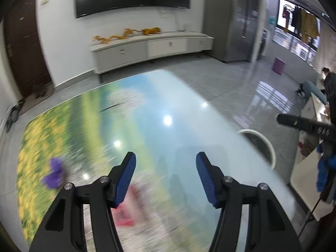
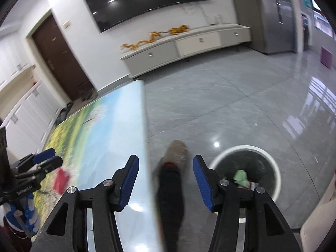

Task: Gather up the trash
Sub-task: 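Move both open tools back to the table toward the purple bag and pink pack, then grasp the purple bag with the left tool while the right tool grasps the pink tissue pack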

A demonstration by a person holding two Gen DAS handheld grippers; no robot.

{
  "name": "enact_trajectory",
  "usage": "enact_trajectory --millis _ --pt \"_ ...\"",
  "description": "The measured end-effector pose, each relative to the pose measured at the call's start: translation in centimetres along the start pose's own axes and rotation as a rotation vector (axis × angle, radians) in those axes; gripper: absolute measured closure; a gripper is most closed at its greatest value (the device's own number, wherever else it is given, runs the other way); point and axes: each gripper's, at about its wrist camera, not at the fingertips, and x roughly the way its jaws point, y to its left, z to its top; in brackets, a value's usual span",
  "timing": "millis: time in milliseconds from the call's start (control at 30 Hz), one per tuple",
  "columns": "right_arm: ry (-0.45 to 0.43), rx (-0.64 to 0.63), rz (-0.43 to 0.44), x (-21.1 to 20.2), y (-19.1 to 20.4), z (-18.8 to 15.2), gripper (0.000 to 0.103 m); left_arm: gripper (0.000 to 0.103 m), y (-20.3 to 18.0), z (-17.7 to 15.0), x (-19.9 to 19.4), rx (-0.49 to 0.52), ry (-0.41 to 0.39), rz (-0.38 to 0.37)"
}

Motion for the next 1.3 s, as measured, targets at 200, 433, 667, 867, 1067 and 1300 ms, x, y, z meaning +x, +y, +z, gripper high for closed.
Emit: enact_trajectory --millis 200,433,667,867,1067,1300 --pt "0.049 -0.101 0.071 1.8 7.1 0.4 0.047 0.045 8.4 -4.3 -3.3 -0.113 -0.026 0.102" --pt "0.105 -0.223 0.129 3.9 15.6 -0.6 0.046 0.045 15.5 -8.1 -6.0 -0.245 -0.078 0.164" --pt "0.160 -0.292 0.161 6.3 21.3 -1.8 0.042 0.045 19.3 -11.3 -7.5 -0.321 -0.089 0.219" --pt "0.244 -0.308 0.177 9.6 23.6 -3.6 0.042 0.045 21.8 -13.4 -7.2 -0.372 -0.057 0.229" --pt "0.310 -0.314 0.183 11.8 24.2 -5.3 0.042 0.045 22.2 -13.8 -6.2 -0.389 -0.040 0.212" --pt "0.350 -0.327 0.197 13.2 24.2 -6.2 0.040 0.045 21.0 -12.2 -4.4 -0.341 -0.016 0.194"
